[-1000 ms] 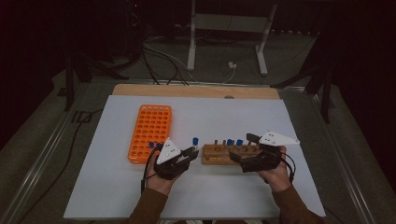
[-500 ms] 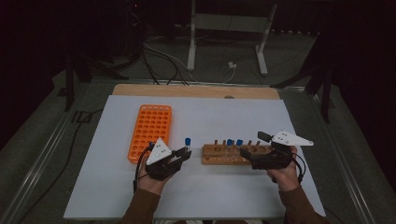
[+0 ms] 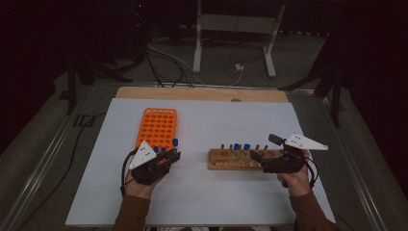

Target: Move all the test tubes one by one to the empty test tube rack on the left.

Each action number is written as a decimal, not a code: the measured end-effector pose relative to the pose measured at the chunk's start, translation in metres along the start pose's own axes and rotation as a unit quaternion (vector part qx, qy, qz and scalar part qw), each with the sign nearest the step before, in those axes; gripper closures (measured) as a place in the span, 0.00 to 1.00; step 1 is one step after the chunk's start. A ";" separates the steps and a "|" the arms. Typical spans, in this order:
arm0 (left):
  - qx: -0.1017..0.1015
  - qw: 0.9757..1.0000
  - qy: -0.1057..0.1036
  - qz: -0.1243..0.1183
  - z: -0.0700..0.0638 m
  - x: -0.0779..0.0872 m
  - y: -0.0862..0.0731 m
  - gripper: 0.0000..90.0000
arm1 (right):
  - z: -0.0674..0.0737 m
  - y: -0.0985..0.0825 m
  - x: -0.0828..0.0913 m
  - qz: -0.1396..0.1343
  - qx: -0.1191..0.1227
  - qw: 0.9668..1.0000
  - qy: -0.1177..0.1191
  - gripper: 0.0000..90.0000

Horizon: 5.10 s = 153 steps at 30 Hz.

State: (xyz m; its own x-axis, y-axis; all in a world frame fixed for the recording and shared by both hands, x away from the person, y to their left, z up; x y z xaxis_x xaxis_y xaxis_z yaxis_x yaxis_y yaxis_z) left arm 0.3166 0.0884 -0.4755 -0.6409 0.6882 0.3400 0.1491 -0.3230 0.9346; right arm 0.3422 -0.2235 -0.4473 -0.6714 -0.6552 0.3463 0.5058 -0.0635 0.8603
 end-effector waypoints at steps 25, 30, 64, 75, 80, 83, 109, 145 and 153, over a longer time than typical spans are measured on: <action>0.021 0.997 0.073 0.004 0.041 0.042 -0.025 0.87 | -0.003 0.005 0.006 -0.012 -0.008 1.000 0.000 0.00; 0.024 0.995 0.092 0.012 0.047 0.043 -0.030 0.87 | -0.004 0.005 0.007 -0.013 -0.010 1.000 0.000 0.00; 0.025 0.991 0.115 0.061 0.063 0.020 -0.061 0.87 | 0.000 0.005 0.006 -0.014 -0.006 1.000 0.005 0.00; 0.025 0.989 0.112 0.098 0.057 0.018 -0.071 0.87 | 0.000 0.005 0.006 -0.014 -0.006 1.000 0.006 0.00; 0.028 0.988 0.111 0.107 0.056 0.020 -0.074 0.87 | 0.000 0.005 0.007 -0.014 -0.007 1.000 0.006 0.00; 0.026 0.987 0.111 0.111 0.056 0.021 -0.075 0.87 | 0.000 0.005 0.007 -0.015 -0.006 1.000 0.006 0.00; 0.025 0.984 0.104 0.139 0.053 0.015 -0.079 0.85 | 0.001 0.002 0.004 -0.009 -0.006 1.000 0.009 0.00; 0.051 0.991 0.072 0.099 0.023 0.028 -0.057 0.38 | -0.007 -0.002 0.002 -0.004 -0.011 1.000 0.002 0.00; 0.051 0.994 0.055 0.078 0.010 0.024 -0.048 0.28 | -0.012 -0.007 -0.004 0.009 -0.016 1.000 -0.002 0.02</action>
State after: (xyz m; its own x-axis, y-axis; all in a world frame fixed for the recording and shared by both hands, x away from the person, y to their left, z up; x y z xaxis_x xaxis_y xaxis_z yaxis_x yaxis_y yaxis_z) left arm 0.3021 0.1271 -0.5107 -0.6813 0.5584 0.4733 0.3244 -0.3493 0.8791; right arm 0.3478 -0.2294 -0.4594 -0.6639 -0.6533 0.3638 0.5355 -0.0758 0.8411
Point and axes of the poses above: each handheld gripper's, and its own axes: x roughly backward along the jaws, y roughly out of its top, z roughly to its left, the point moved 8 cm from there along -x, roughly forward along the jaws, and after that the axes turned 14 degrees about -x, right-handed, at the moved point
